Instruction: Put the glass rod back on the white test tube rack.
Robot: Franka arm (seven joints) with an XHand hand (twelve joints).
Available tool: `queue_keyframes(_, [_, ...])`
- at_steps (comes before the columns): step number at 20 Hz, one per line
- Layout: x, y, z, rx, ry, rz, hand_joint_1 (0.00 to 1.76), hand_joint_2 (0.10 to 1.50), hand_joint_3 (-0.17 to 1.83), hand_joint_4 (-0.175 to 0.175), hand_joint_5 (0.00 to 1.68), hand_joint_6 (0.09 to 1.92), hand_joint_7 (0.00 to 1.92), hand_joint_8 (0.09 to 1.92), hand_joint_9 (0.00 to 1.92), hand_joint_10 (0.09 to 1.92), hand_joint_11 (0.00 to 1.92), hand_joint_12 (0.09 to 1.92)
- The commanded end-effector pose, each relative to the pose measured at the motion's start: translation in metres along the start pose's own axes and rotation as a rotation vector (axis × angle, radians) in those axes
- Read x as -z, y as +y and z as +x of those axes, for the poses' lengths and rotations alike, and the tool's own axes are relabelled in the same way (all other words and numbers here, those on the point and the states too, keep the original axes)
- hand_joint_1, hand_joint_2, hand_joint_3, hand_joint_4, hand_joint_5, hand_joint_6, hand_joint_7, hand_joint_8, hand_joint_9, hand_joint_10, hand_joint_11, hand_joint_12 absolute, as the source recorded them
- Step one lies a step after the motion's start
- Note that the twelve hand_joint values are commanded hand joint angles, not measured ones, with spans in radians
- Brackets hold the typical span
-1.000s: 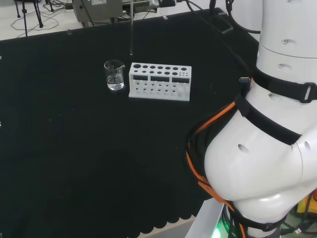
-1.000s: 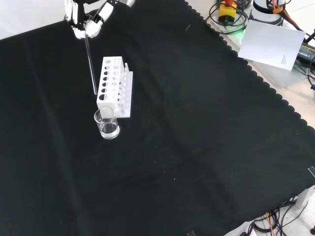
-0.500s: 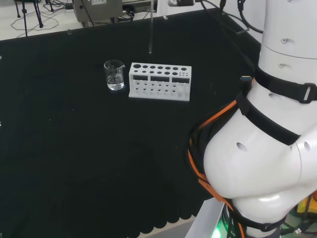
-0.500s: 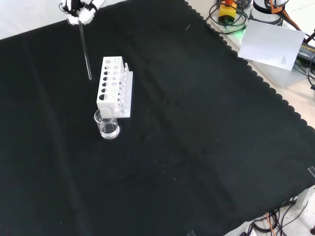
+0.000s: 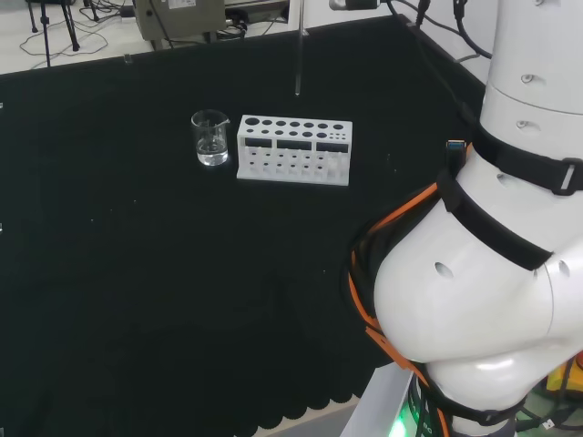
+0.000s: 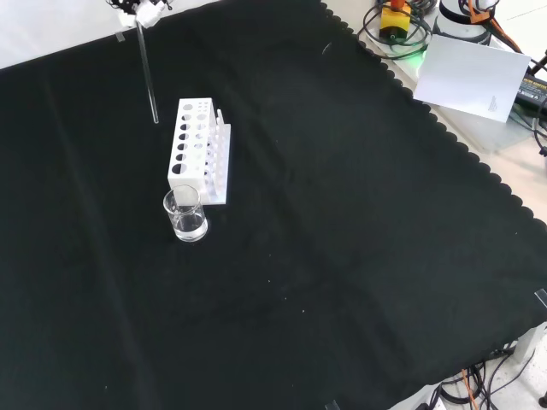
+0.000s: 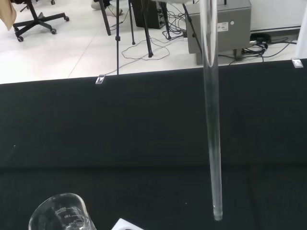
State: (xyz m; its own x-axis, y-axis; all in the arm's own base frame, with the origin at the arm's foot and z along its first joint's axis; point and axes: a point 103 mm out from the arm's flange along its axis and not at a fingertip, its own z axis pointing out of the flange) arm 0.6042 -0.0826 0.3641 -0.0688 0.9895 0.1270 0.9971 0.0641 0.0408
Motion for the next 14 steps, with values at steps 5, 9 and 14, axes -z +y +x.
queue_keyframes(5, [0.001, -0.014, 0.000, 0.016, 0.000, -0.024, 1.31, 1.10, -0.17, -0.175, 1.34, 0.09, 1.21, 0.95, 1.72, 0.70, 1.30, 0.82])
queue_keyframes(9, [0.001, -0.029, 0.005, 0.020, -0.009, -0.052, 1.31, 1.10, -0.17, -0.175, 1.34, 0.09, 1.21, 0.95, 1.72, 0.70, 1.30, 0.82])
queue_keyframes(14, [0.001, -0.039, 0.010, 0.017, -0.005, -0.019, 1.31, 1.10, -0.17, -0.175, 1.34, 0.09, 1.21, 0.95, 1.72, 0.70, 1.30, 0.82])
